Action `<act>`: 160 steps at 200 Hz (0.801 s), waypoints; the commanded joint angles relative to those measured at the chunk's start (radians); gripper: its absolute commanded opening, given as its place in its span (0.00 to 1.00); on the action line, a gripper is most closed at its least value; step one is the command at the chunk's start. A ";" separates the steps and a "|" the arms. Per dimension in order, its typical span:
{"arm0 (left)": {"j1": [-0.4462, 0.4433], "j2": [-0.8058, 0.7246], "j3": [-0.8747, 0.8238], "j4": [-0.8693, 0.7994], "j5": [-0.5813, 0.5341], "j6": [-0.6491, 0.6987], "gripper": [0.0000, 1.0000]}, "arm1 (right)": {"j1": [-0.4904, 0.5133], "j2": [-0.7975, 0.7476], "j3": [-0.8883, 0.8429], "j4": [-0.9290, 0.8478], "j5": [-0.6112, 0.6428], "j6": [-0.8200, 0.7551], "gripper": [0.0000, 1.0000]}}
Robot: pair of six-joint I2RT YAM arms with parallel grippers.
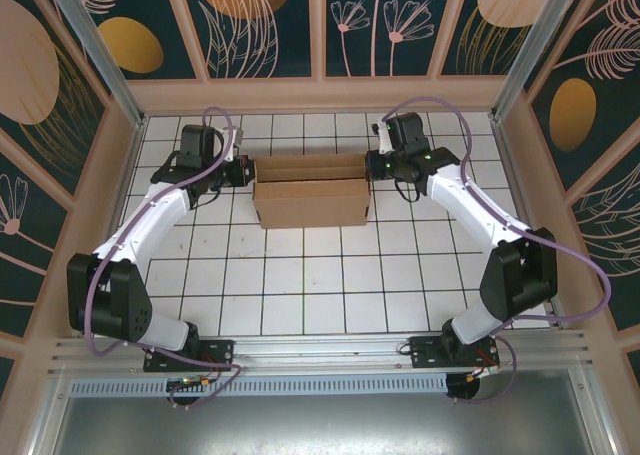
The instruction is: Fold the paper box
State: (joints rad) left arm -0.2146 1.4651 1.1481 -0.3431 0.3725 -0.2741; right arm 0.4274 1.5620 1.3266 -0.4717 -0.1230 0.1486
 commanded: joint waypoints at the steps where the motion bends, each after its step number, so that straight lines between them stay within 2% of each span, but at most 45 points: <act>1: -0.021 -0.011 -0.031 -0.012 -0.017 -0.015 0.00 | 0.016 0.019 -0.003 0.012 -0.007 0.027 0.00; 149: -0.039 -0.060 -0.124 0.066 -0.056 -0.064 0.00 | 0.027 -0.019 -0.064 0.044 0.020 0.050 0.00; 160: -0.039 -0.061 -0.120 0.068 -0.069 -0.062 0.00 | 0.029 -0.024 -0.056 0.047 0.045 0.018 0.12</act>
State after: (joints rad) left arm -0.2436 1.4097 1.0321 -0.2813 0.3202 -0.3210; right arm 0.4412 1.5692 1.2682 -0.4267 -0.0978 0.1921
